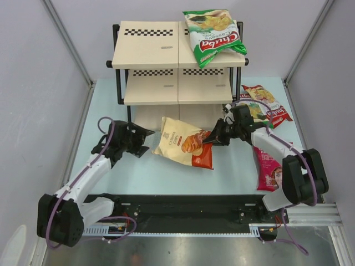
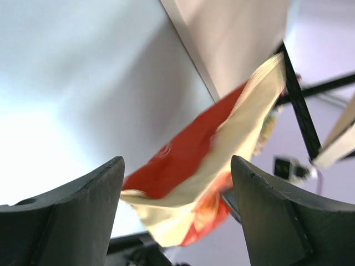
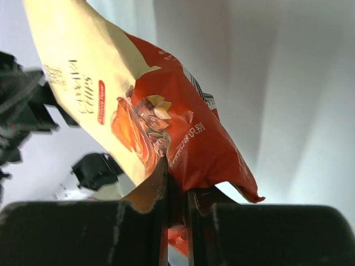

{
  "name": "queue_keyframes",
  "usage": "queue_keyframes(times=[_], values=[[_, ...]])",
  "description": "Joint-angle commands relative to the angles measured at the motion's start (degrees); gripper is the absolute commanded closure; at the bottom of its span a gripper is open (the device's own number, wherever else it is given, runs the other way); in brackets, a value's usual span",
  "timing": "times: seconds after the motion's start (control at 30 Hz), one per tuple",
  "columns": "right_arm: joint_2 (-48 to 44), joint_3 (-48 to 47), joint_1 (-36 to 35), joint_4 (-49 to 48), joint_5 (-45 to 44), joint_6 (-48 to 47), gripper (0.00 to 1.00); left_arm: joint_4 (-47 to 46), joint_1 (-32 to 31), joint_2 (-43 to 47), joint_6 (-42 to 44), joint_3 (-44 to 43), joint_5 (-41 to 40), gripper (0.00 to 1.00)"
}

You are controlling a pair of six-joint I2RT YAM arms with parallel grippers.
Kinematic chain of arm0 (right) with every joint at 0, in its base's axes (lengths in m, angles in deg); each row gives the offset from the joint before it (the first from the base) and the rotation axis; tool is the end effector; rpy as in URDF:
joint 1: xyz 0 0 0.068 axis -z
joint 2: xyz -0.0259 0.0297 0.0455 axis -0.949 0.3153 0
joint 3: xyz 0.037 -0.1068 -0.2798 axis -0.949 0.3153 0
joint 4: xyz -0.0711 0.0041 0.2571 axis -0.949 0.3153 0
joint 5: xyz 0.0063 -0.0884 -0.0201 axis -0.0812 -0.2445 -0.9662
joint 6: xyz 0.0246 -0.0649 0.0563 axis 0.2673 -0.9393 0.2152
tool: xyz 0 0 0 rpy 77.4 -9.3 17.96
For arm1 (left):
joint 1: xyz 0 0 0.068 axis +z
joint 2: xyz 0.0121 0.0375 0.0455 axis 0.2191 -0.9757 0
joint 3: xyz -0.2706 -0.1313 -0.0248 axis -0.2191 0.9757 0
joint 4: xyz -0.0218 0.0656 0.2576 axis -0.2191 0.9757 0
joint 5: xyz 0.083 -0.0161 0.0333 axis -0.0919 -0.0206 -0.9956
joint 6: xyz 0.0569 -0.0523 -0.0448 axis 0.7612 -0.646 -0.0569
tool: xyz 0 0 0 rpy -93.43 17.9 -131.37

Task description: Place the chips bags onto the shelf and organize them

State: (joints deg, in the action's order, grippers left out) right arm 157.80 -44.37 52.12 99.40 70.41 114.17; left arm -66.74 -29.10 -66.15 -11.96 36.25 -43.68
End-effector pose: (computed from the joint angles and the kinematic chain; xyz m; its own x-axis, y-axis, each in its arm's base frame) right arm 0.2979 0.1565 0.2194 -0.9524 0.2296 -0.2005 -0.0142 0.6237 0.7815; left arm 0.2334 -0.0821 0.2224 -0.5008 -0.8650 -0.0316 -0.5495 0.3459 -0.7605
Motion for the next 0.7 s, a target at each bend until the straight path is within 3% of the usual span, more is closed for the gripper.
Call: queue_keyframes(times=[0.0, 0.13, 0.27, 0.4, 0.67], values=[[-3.93, -4.68, 1.49, 12.67, 5.74, -11.88, 1.0, 10.77, 4.84, 3.29, 8.96, -4.69, -4.24, 0.17], [-7.96, -5.21, 1.49, 16.66, 7.5, -15.14, 1.0, 13.76, 9.05, 4.52, 11.17, -3.03, -4.51, 0.17], [-14.46, -5.3, 3.59, 13.78, 9.77, -13.31, 1.0, 12.98, 10.21, 4.79, 11.17, -1.18, -3.99, 0.17], [-18.07, -5.39, 9.56, 10.07, 12.78, -6.03, 1.0, 12.36, 10.47, 3.12, 12.04, -2.22, -3.81, 0.17], [-20.46, -6.62, 17.57, 7.0, 9.78, 5.4, 1.0, 10.87, 10.73, -1.01, 14.6, -5.48, -2.14, 0.17]])
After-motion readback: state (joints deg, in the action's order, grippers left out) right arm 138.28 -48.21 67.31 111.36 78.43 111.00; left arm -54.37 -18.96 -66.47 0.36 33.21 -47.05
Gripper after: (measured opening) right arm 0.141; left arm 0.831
